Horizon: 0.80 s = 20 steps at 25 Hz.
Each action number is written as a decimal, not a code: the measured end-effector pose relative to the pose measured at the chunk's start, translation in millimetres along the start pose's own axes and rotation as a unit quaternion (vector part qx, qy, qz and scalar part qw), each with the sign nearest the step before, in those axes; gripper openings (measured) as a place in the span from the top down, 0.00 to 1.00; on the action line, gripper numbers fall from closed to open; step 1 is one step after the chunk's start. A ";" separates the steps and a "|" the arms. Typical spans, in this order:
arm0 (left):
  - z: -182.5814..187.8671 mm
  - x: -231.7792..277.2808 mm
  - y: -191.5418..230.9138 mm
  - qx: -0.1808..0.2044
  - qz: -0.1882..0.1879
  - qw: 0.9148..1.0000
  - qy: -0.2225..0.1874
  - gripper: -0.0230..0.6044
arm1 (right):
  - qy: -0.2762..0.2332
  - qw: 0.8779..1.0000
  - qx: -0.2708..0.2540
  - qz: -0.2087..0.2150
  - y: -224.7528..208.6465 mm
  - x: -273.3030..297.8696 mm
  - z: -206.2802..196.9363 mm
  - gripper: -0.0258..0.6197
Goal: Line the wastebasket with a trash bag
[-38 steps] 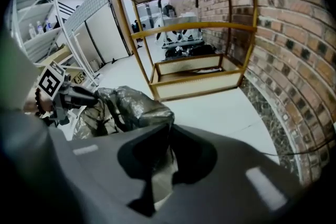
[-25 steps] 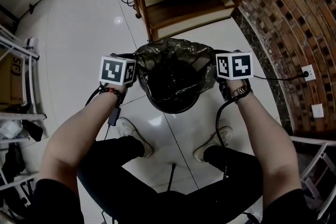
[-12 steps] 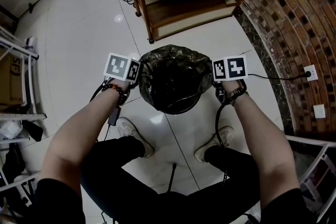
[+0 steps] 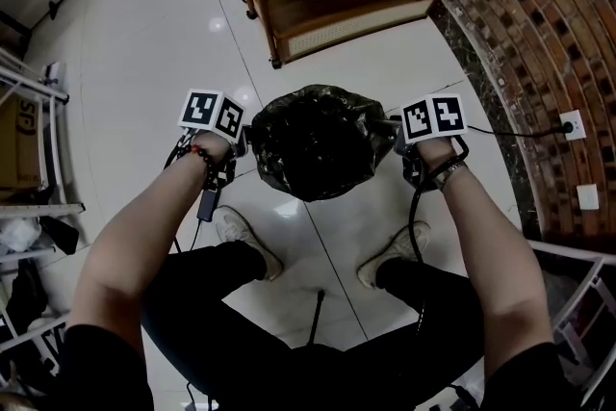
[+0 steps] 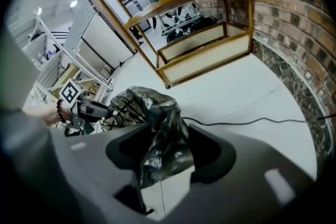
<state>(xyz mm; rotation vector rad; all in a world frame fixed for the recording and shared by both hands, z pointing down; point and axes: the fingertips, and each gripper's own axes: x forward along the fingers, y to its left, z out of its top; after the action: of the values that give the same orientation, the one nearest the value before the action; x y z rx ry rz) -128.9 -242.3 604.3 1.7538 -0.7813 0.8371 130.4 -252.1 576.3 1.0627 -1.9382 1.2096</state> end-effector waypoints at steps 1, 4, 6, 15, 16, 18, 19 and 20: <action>-2.8 0.3 0.4 -0.003 -0.001 1.000 0.001 0.72 | 0.000 1.000 0.008 0.005 -0.6 -3.0 -2.5 0.62; -10.4 0.5 0.2 -0.022 -0.010 1.000 -0.005 0.72 | -0.007 0.999 0.044 0.030 0.4 -11.9 -11.4 0.62; -14.8 -1.5 -3.0 -0.039 -0.024 0.999 -0.017 0.70 | -0.015 0.995 0.080 0.058 1.5 -19.2 -22.4 0.62; -35.9 -24.9 -16.8 -0.107 -0.073 0.988 -0.079 0.57 | -0.042 0.972 0.192 0.131 9.9 -36.0 -69.5 0.52; -41.2 -26.1 -19.9 -0.115 -0.078 0.987 -0.081 0.57 | -0.037 0.972 0.192 0.134 13.4 -33.7 -75.0 0.52; -54.3 -24.6 -28.6 -0.130 -0.087 0.985 -0.079 0.57 | -0.028 0.970 0.192 0.143 22.7 -26.8 -84.0 0.52; -60.7 -22.6 -33.3 -0.137 -0.090 0.983 -0.077 0.57 | -0.027 0.969 0.195 0.151 28.1 -23.6 -86.3 0.52; -66.8 -20.2 -37.4 -0.147 -0.093 0.982 -0.076 0.57 | -0.026 0.967 0.198 0.160 33.5 -20.8 -87.9 0.52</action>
<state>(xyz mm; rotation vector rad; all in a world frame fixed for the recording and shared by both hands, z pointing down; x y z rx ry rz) -121.5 -165.6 586.3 1.6085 -0.7839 0.4416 118.6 -156.6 579.8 1.0016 -2.0104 1.8243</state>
